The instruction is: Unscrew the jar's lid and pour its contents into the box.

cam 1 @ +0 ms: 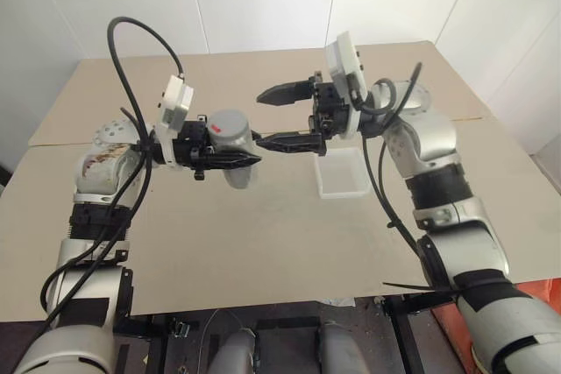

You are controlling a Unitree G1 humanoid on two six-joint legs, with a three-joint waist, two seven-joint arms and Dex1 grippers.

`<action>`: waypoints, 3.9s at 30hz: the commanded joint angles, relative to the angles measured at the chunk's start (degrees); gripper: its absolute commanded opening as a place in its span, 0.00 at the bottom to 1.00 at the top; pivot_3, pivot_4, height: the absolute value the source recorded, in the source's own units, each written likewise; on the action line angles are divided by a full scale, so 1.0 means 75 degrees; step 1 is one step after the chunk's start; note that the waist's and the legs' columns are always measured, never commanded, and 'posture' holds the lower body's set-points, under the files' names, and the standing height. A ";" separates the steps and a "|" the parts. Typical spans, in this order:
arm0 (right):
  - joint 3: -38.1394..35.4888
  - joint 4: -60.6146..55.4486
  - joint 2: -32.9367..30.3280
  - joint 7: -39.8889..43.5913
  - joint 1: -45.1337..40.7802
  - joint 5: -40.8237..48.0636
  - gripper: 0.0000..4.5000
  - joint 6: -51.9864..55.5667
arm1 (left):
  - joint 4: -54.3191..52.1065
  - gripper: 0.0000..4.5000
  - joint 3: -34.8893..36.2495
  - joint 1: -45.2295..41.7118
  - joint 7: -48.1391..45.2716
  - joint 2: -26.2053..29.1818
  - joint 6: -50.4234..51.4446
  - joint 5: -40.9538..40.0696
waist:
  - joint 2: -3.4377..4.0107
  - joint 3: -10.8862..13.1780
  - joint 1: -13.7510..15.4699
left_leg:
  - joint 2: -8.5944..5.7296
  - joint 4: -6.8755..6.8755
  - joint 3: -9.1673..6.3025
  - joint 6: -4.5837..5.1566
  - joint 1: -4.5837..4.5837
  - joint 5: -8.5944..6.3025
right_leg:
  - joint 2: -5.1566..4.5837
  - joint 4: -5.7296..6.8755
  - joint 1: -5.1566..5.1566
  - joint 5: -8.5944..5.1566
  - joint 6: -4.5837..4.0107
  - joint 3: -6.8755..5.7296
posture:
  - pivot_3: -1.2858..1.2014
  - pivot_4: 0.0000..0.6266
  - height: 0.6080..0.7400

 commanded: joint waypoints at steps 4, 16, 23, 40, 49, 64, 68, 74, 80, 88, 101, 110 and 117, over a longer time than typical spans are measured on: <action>-0.0033 -0.2336 0.0325 -0.1787 0.0245 0.0130 0.99 0.1581 | 0.0190 0.44 0.0114 -0.0189 0.0390 -0.0027 -0.0315 0.0153 | 0.0000 0.0000 0.0016 | 0.0000 0.0000 0.0001 0.0002 0.0001 -0.0001 | 0.0000 0.0001 0.0001 0.0000 0.0000 0.0001 | 0.52 0.24 1.00; 0.0647 -0.1705 0.1197 -0.3314 -0.0169 -0.0841 0.99 0.2095 | 0.0033 0.44 0.0039 -0.0221 0.0401 -0.0097 -0.0293 0.0111 | 0.0000 -0.0001 0.0013 | -0.0004 0.0000 0.0002 0.0002 0.0003 -0.0001 | 0.0000 0.0002 0.0004 0.0000 0.0000 0.0003 | 0.52 0.24 1.00; 0.0456 -0.1209 0.1122 -0.3275 -0.0224 -0.0961 0.99 0.2025 | -0.0211 0.44 0.0125 -0.0042 0.0369 0.0073 -0.0233 0.0014 | 0.0000 -0.0001 0.0016 | -0.0004 0.0001 0.0002 0.0002 0.0002 -0.0001 | 0.0000 0.0002 0.0004 0.0000 0.0000 0.0003 | 0.52 0.24 1.00; -0.0248 -0.1026 -0.0286 -0.2389 0.0295 -0.0359 0.99 0.1750 | -0.0920 0.44 0.0305 0.0489 0.0350 0.0402 0.0105 -0.0343 | 0.0000 -0.0001 0.0078 | -0.0003 0.0000 0.0003 0.0005 0.0003 -0.0002 | 0.0000 -0.0003 0.0013 0.0000 0.0000 0.0003 | 0.52 0.24 1.00; -0.0413 -0.2087 -0.0681 -0.1522 0.0744 0.0193 0.99 0.1875 | -0.0499 0.44 0.0211 0.0284 0.0502 0.0249 -0.0080 -0.0160 | 0.0000 -0.0001 0.0020 | 0.0001 -0.0001 0.0016 0.0009 0.0007 -0.0005 | 0.0001 -0.0005 0.0010 0.0000 0.0000 0.0009 | 0.52 0.24 1.00; 0.0203 -0.2013 0.0732 -0.2782 -0.0141 -0.0161 0.99 0.2152 | 0.0306 0.44 -0.0074 -0.0328 0.0452 -0.0241 -0.0540 0.0208 | -0.0001 -0.0001 0.0025 | -0.0001 0.0000 0.0014 0.0008 0.0013 -0.0004 | 0.0001 -0.0001 0.0013 0.0000 0.0000 0.0011 | 0.52 0.24 1.00; 0.0383 -0.1566 0.1000 -0.2899 -0.0333 -0.0460 0.99 0.1933 | 0.0162 0.44 -0.0096 -0.0250 0.0322 -0.0145 -0.0452 0.0197 | -0.0001 -0.0001 0.0022 | -0.0002 0.0000 0.0014 0.0008 0.0013 -0.0004 | 0.0001 0.0000 0.0012 0.0000 0.0000 0.0011 | 0.52 0.24 1.00; 0.0471 -0.0949 0.1197 -0.3007 -0.0535 -0.0822 0.99 0.1763 | 0.0136 0.44 -0.0045 -0.0241 0.0321 -0.0046 -0.0402 0.0183 | -0.0001 -0.0001 0.0012 | -0.0001 -0.0001 0.0015 0.0008 0.0013 -0.0004 | 0.0001 0.0004 0.0005 0.0000 0.0000 0.0012 | 0.52 0.24 1.00; 0.0292 -0.0864 0.0853 -0.2821 -0.0382 -0.0794 0.99 0.1752 | -0.0063 0.44 0.0032 -0.0072 0.0357 0.0112 -0.0324 0.0124 | -0.0001 -0.0001 0.0016 | -0.0002 -0.0001 0.0014 0.0008 0.0012 -0.0004 | 0.0001 0.0002 0.0008 0.0000 0.0000 0.0012 | 0.52 0.24 1.00; -0.0021 -0.0934 0.0235 -0.2637 -0.0170 -0.0618 0.99 0.1803 | -0.0122 0.44 0.0074 -0.0009 0.0326 0.0280 -0.0267 0.0053 | -0.0001 -0.0001 0.0016 | -0.0001 -0.0001 0.0015 0.0008 0.0012 -0.0005 | 0.0001 0.0001 0.0007 0.0000 0.0000 0.0012 | 0.52 0.24 1.00; -0.0297 -0.1282 -0.0287 -0.2521 0.0201 -0.0484 0.99 0.1768 | -0.0127 0.44 0.0040 -0.0043 0.0264 0.0238 -0.0281 0.0076 | -0.0001 -0.0001 0.0014 | 0.0000 -0.0001 0.0022 0.0009 0.0012 -0.0005 | 0.0001 0.0000 0.0007 0.0000 0.0000 0.0016 | 0.52 0.24 1.00; -0.0409 -0.2579 -0.0330 -0.2080 0.0312 0.0502 0.99 0.2417 | 0.0275 0.44 -0.0059 -0.0236 0.0366 0.0014 -0.0436 0.0256 | -0.0001 -0.0001 0.0014 | 0.0001 -0.0001 0.0021 0.0010 0.0012 -0.0005 | 0.0001 -0.0002 0.0009 0.0000 0.0000 0.0016 | 0.52 0.24 1.00; 0.0248 -0.2380 0.0604 -0.2658 -0.0011 0.0022 0.99 0.2259 | 0.0449 0.44 -0.0111 -0.0410 0.0353 -0.0175 -0.0539 0.0301 | -0.0001 -0.0001 0.0017 | 0.0000 -0.0001 0.0021 0.0010 0.0013 -0.0005 | 0.0002 0.0000 0.0008 0.0000 0.0000 0.0017 | 0.52 0.24 1.00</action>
